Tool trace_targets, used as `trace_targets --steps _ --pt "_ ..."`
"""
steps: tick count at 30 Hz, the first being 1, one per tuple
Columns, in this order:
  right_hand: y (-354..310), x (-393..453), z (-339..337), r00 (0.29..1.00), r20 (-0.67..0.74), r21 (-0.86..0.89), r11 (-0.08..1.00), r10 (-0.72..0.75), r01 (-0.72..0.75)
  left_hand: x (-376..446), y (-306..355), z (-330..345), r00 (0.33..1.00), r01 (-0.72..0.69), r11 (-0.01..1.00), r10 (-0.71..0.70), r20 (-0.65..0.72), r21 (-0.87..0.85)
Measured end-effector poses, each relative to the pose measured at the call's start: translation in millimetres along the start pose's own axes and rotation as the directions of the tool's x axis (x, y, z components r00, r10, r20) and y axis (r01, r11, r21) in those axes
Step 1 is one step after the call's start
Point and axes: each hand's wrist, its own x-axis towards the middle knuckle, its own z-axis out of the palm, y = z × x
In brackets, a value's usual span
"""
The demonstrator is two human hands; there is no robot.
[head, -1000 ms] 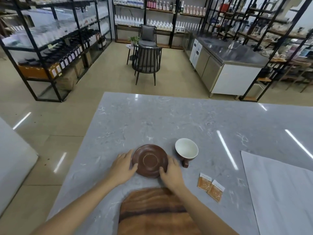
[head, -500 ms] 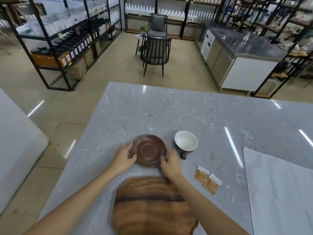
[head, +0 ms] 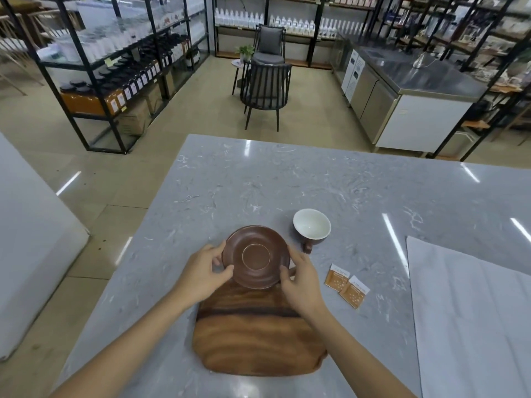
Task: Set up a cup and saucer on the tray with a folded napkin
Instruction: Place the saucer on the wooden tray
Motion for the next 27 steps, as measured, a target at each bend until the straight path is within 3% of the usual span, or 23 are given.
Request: trace_targets --steps 5,12,27 --pt "8 -40 -9 0.997 -0.020 0.050 0.996 0.069 -0.068 -29 5 12 0.999 -0.017 1.000 0.017 0.046 0.007" --pt "19 -85 -14 0.997 -0.056 0.047 0.998 0.050 -0.047 -68 6 31 0.995 -0.060 0.997 0.056 0.087 0.038" --pt "29 -119 -19 0.985 -0.039 -0.054 0.984 0.166 -0.168 -91 6 53 0.993 0.000 0.994 -0.013 0.120 0.110"
